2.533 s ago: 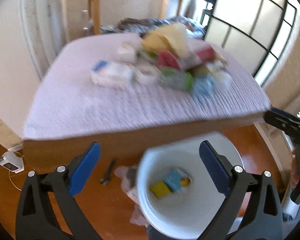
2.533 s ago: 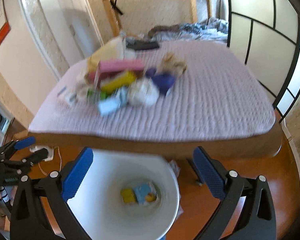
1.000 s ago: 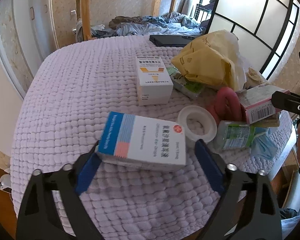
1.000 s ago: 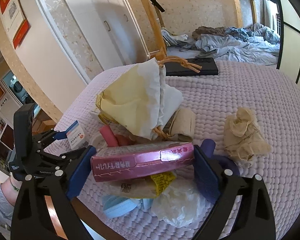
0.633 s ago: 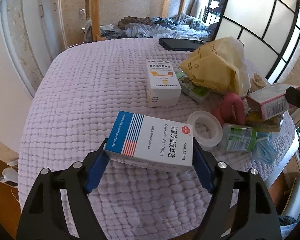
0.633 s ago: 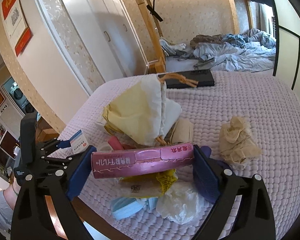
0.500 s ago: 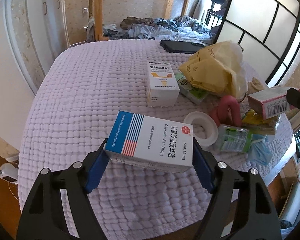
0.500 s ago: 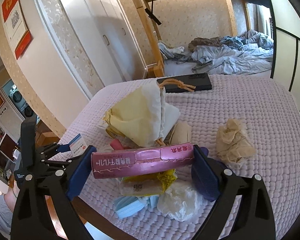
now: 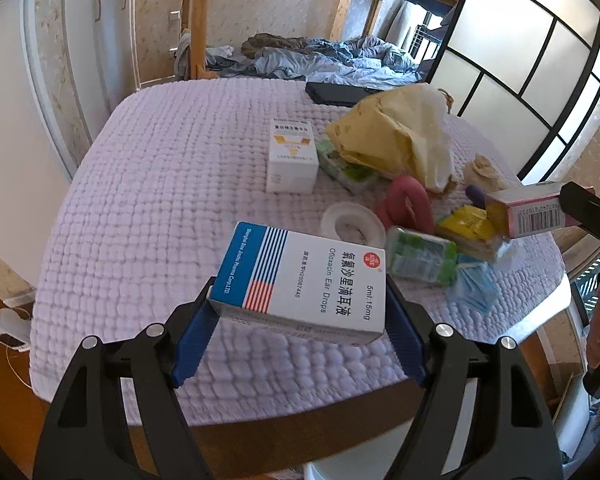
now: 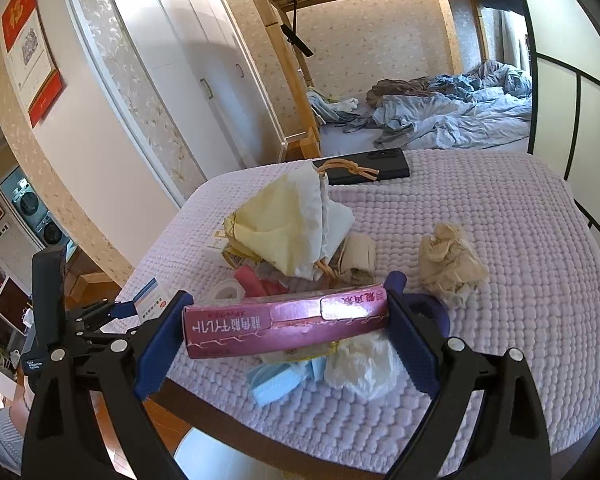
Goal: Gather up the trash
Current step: 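Carry the ear-drops box and pink box in both grippers over the white bin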
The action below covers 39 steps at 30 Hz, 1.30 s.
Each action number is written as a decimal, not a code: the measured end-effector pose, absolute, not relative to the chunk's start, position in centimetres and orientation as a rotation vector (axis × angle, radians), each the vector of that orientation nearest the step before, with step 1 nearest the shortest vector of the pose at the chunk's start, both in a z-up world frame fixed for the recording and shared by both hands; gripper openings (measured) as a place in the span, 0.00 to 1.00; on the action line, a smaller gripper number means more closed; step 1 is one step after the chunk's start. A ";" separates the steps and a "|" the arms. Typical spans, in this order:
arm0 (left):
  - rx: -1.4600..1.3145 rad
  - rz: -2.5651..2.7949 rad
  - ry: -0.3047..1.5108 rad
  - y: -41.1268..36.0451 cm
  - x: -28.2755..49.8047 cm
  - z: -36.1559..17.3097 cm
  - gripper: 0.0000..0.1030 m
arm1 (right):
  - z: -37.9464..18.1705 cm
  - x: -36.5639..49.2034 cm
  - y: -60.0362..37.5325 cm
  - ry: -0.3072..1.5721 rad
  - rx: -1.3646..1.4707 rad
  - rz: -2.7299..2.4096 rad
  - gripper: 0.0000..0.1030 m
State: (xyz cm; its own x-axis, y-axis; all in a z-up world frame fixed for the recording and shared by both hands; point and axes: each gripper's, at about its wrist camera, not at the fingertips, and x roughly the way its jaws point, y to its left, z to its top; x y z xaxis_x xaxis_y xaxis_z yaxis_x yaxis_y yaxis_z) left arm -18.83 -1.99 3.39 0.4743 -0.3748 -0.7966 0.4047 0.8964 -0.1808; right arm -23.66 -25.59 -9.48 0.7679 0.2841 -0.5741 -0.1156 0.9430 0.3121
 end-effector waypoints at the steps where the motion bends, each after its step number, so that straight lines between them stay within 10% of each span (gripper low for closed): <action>1: 0.036 -0.477 0.967 -2.1 -19.2 3.4 0.76 | -9.5 -24.0 -25.5 0.663 0.262 0.217 0.89; 39: 0.079 -0.499 0.984 -4.8 -26.7 3.7 0.76 | -11.6 -30.3 -23.8 0.720 0.211 0.165 0.88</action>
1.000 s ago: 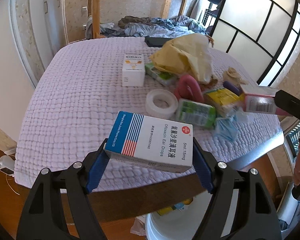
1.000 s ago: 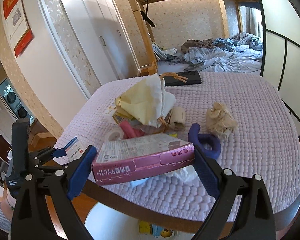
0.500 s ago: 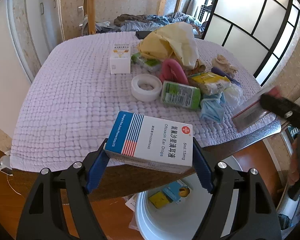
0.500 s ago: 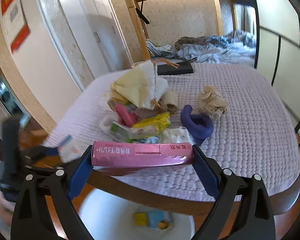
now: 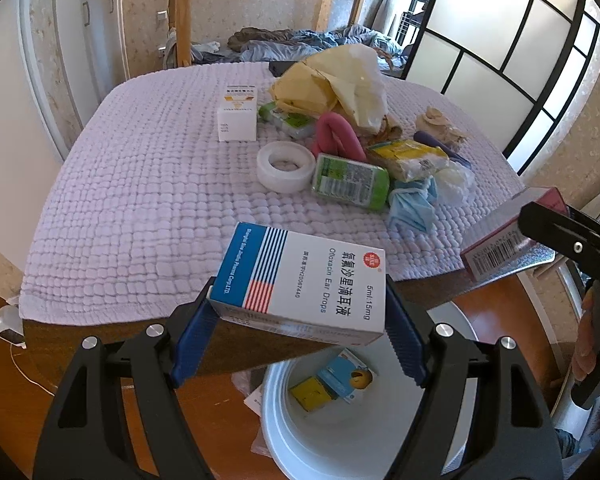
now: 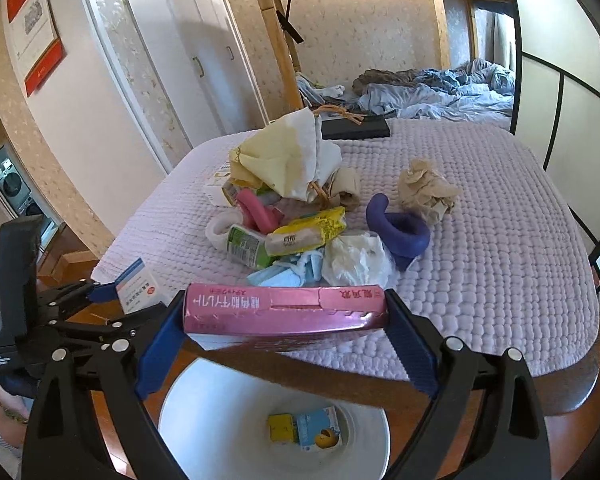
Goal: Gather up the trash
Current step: 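Carry the ear-drops box and pink box in both grippers over the white bin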
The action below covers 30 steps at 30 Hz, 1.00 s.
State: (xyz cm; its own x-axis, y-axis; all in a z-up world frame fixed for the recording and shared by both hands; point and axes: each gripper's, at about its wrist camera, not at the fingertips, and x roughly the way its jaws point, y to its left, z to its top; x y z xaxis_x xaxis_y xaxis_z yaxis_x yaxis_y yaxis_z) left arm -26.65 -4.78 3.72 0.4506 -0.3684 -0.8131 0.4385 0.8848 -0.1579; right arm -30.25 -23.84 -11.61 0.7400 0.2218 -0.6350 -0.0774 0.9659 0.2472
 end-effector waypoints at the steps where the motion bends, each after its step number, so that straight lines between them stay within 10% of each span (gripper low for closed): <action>1: 0.079 -0.502 0.987 -4.9 -26.8 3.7 0.76 | -11.6 -30.5 -23.7 0.727 0.211 0.168 0.88; 30: 0.124 -0.579 1.087 -6.0 -31.7 1.5 0.76 | -14.1 -35.2 -22.3 0.826 0.247 0.204 0.88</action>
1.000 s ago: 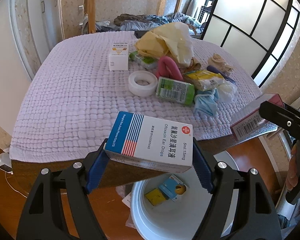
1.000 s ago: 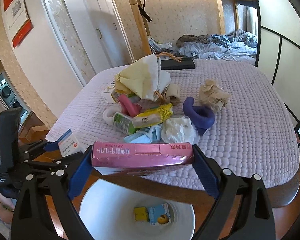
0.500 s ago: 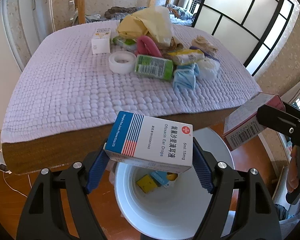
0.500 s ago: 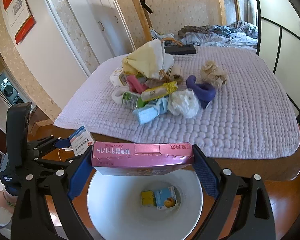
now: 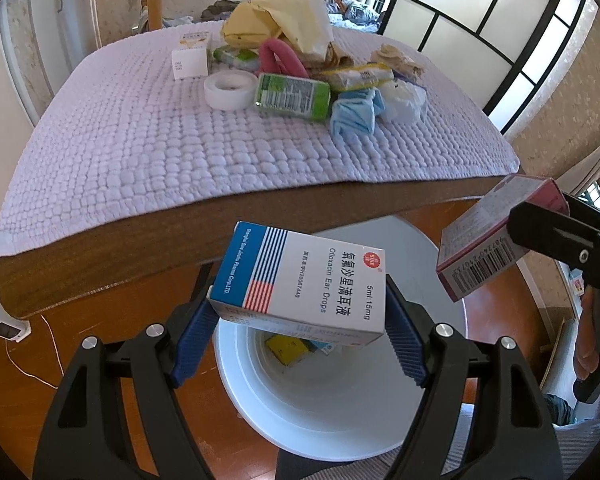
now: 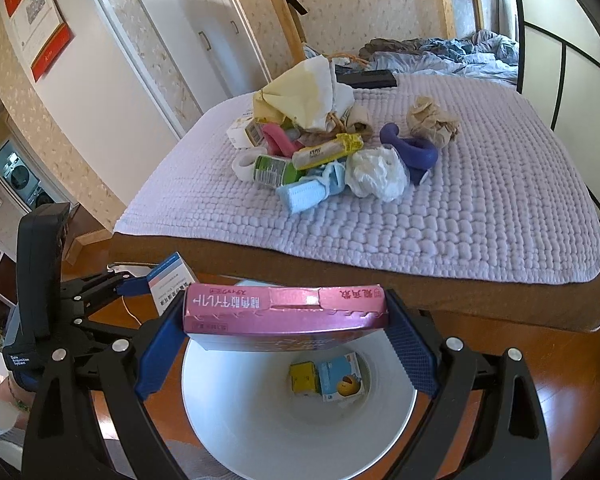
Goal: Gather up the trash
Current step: 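Carry the ear-drops box and pink box in both grippers over the white bin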
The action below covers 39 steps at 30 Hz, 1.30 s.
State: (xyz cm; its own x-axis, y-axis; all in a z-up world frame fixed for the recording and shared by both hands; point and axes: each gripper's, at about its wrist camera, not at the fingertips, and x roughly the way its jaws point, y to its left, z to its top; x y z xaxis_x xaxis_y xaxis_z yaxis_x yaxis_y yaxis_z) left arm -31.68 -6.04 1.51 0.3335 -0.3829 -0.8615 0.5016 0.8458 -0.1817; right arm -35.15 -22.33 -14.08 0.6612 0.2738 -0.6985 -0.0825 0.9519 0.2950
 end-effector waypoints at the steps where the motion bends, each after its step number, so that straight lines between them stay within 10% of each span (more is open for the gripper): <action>1: 0.126 -0.581 1.091 -6.1 -31.8 1.4 0.76 | -14.2 -35.2 -22.4 0.829 0.250 0.202 0.88; 39: 0.214 -0.558 1.191 -6.6 -33.5 -3.3 0.76 | -19.7 -35.9 -22.1 0.966 0.256 0.167 0.88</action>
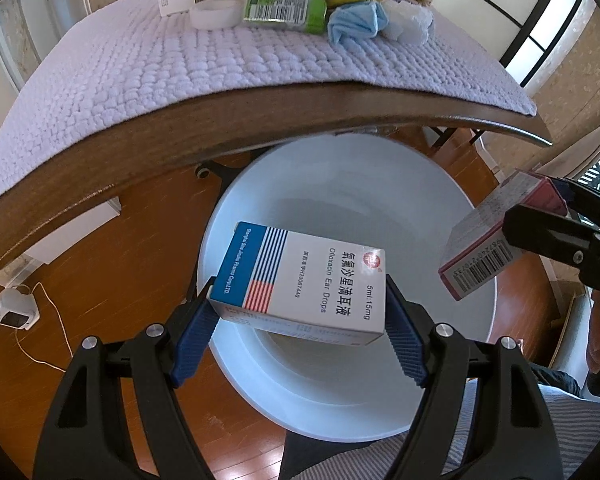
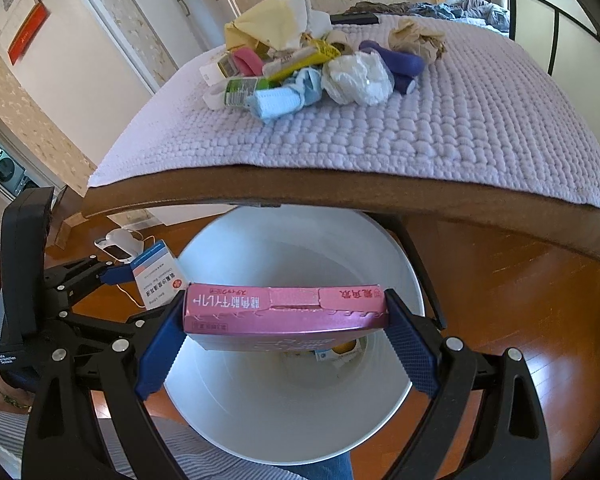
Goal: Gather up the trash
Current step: 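Carry the ear-drops box and pink box in both grippers over the white bin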
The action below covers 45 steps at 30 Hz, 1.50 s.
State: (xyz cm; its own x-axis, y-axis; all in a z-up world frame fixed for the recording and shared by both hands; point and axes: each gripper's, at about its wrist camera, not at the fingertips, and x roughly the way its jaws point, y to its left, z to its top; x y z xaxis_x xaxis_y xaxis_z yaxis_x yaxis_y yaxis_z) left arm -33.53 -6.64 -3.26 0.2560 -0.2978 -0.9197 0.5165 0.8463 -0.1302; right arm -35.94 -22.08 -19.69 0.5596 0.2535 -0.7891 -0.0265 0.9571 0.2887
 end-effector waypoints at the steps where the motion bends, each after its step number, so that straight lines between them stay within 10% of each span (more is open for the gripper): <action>1: 0.218 -0.557 1.193 -6.7 -33.5 -3.4 0.76 | -19.9 -36.0 -22.1 0.968 0.257 0.166 0.88; 45: 0.278 -0.541 1.251 -7.7 -32.6 -7.5 0.76 | -24.1 -33.9 -21.5 1.059 0.280 0.144 0.88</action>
